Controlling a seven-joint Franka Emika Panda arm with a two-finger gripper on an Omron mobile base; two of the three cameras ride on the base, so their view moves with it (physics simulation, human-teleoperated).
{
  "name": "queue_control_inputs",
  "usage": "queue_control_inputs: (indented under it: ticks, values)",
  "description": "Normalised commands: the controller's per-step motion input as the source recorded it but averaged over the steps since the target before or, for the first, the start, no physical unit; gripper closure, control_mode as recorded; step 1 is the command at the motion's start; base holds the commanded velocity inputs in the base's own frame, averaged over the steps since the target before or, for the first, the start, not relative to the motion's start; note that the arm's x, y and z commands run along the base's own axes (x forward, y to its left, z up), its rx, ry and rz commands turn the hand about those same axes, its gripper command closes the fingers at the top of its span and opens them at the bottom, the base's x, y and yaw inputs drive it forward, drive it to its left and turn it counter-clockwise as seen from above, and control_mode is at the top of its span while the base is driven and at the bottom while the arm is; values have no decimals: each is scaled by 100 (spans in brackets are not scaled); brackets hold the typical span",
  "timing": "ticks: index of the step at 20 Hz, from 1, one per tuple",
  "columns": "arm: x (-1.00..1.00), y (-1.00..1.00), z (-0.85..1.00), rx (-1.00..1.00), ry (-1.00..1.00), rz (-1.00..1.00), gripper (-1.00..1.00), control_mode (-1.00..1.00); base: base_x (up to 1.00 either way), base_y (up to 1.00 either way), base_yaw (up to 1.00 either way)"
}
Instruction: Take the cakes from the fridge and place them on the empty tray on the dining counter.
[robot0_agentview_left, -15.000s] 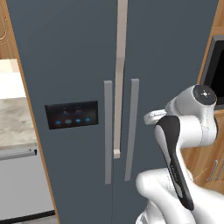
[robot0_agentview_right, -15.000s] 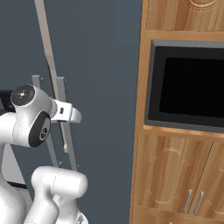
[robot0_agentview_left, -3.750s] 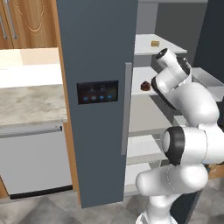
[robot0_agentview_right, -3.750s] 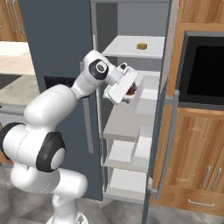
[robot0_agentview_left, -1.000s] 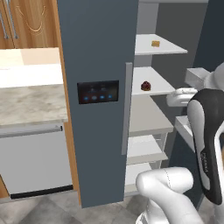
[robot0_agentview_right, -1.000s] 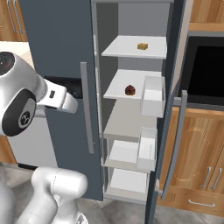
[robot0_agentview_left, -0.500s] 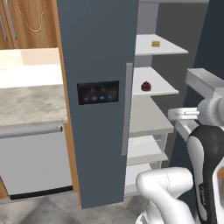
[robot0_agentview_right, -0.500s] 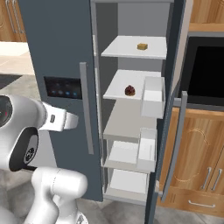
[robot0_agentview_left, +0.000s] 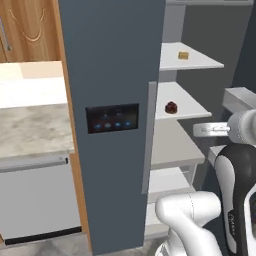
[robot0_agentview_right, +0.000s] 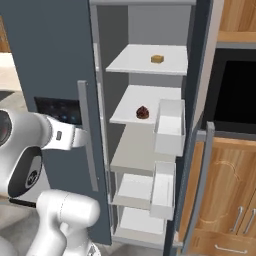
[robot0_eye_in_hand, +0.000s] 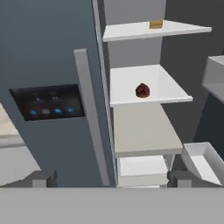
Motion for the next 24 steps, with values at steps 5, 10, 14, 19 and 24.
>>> queue_control_inputs:
  ticks: [5, 10, 14, 19, 24]
  values:
    - [0, 0, 0, 0, 0, 0, -100, 100, 77, -36, 0]
    - [0, 0, 0, 0, 0, 0, -100, 100, 90, -37, 0]
    - [0, 0, 0, 0, 0, 0, -100, 100, 90, -45, 0]
    - [0, 0, 0, 0, 0, 0, -100, 100, 88, -56, 0]
    - [0, 0, 0, 0, 0, 0, -100, 100, 57, -55, 0]
